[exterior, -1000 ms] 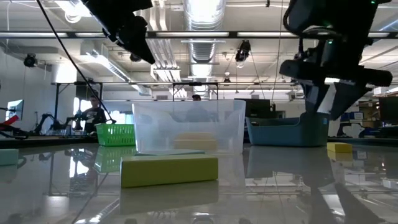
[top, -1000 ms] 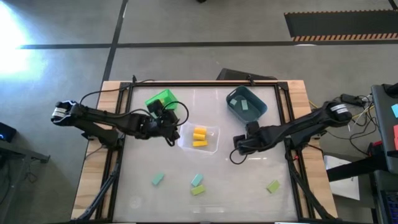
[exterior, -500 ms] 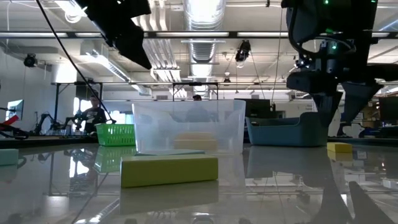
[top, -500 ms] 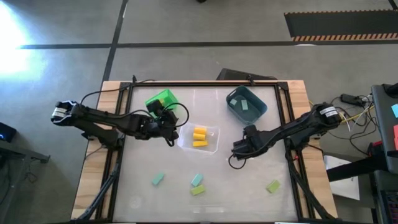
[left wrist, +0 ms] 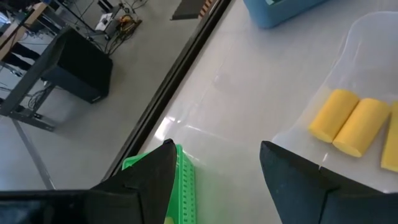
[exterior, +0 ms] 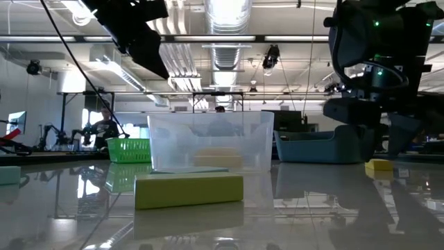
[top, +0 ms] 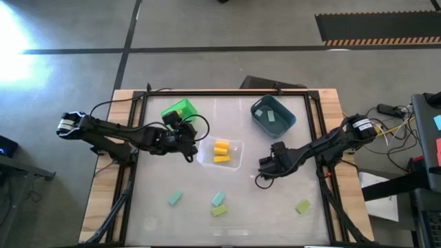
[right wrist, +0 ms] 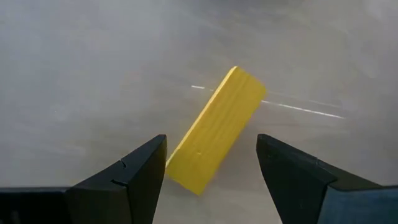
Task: Sort & place blocks by color
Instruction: Put the yellow block into the transparent bin
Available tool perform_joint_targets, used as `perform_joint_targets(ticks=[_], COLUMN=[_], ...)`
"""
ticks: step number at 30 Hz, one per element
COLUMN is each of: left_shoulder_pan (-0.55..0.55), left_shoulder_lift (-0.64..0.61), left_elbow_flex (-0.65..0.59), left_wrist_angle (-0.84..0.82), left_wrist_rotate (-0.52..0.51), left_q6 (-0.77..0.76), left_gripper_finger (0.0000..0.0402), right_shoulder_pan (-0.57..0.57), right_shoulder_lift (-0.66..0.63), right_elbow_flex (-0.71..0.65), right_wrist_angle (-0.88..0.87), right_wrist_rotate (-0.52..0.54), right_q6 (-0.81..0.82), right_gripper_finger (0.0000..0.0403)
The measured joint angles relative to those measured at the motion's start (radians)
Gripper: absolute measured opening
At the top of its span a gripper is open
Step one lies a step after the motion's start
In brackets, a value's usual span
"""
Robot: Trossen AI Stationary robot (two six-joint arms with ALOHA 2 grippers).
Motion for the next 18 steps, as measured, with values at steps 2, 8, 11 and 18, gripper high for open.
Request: perform_joint_targets(ticks=[2,8,11,18], left_shoulder_pan=[0.000,0.000,0.002,0.002], left_shoulder_lift=[0.000,0.000,0.000,0.000], left_elbow_flex=[-0.004,-0.004,0.000,0.004], left_wrist_angle=[0.008,0.020,0.047,0.105], left_wrist_rotate=[0.000,0.000,0.000,0.000], left_q6=[-0.001,-0.001,0.004,0.058], left_gripper_finger=[0.0215,0.0215,0.0215,0.0215], right_shoulder_pan=[0.000,0.003,0.003,0.003], right_shoulder_lift=[0.000,-0.001,-0.002,-0.002], right_elbow_flex=[-0.017,-0.060,-0.063,-0.063], right_wrist_angle=[0.037,0.115,0.122,0.141], right_wrist_rotate=[-0.001,0.001,0.000,0.001], right_q6=[0.000,-0.019,-0.028,-0.079], right_gripper_finger=[0.0239,0.0225,0.0197,0.0085])
